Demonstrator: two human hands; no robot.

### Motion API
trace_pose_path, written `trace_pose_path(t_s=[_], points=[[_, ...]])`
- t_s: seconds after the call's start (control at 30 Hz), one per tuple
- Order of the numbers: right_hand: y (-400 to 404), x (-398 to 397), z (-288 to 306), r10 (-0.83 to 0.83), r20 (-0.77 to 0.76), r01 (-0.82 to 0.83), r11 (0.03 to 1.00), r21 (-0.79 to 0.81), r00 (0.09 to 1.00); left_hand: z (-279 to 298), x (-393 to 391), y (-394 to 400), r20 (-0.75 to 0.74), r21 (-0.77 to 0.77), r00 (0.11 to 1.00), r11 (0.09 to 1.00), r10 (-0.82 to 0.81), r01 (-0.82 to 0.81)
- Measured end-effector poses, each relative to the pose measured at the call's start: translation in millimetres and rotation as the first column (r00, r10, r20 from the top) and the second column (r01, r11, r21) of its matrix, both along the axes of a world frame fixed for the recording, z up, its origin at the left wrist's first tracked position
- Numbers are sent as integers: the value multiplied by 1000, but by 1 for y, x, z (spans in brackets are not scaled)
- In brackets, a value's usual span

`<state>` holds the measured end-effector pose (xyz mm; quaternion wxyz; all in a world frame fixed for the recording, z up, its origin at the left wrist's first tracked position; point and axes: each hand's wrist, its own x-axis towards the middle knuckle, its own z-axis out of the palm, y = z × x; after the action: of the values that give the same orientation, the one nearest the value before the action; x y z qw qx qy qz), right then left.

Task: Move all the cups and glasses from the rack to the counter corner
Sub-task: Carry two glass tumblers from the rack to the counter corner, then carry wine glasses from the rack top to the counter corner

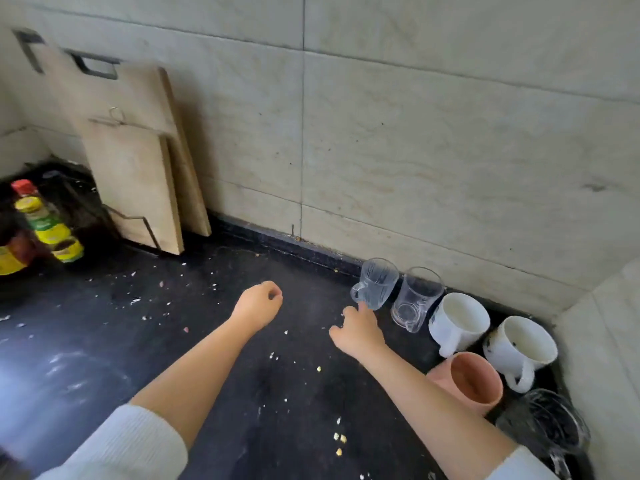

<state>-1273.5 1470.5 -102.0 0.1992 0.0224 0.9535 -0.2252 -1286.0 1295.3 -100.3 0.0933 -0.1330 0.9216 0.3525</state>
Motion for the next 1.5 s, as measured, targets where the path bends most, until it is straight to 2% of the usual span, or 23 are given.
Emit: trace_pose_path(t_s=[0.07,0.17,0.27,0.4,0.57,0.67,0.77,1.23,1.5], points=[[-29,12,15,207,-122,-215,974,-64,971,11,36,-28,-25,-111,999,993,23,-26],[-80,37,36,451,-260,-483,872,-76,854,25,98,-72,-42,-276,994,955,100,-108],[-143,69,56,639,-299,-679,732,-48,709,42,163,-119,-112,-408,966,876,233,-259],[-226,119,78,790,-291,-829,559,-22,540,61,256,-179,-188,-530,891,721,413,-447],[-316,200,92,894,-288,-931,365,20,344,73,381,-242,-131,-616,792,577,597,-536],[-364,258,99,926,-307,-965,253,68,221,75,455,-271,-97,-619,720,525,687,-584],[-412,324,106,935,-326,-981,175,86,138,81,529,-303,-77,-628,658,476,749,-615],[-610,592,130,923,-356,-984,-97,147,-144,122,821,-443,-111,-669,431,253,895,-699],[-728,681,105,947,-250,-976,-172,130,-201,120,924,-536,-129,-649,282,135,951,-749]])
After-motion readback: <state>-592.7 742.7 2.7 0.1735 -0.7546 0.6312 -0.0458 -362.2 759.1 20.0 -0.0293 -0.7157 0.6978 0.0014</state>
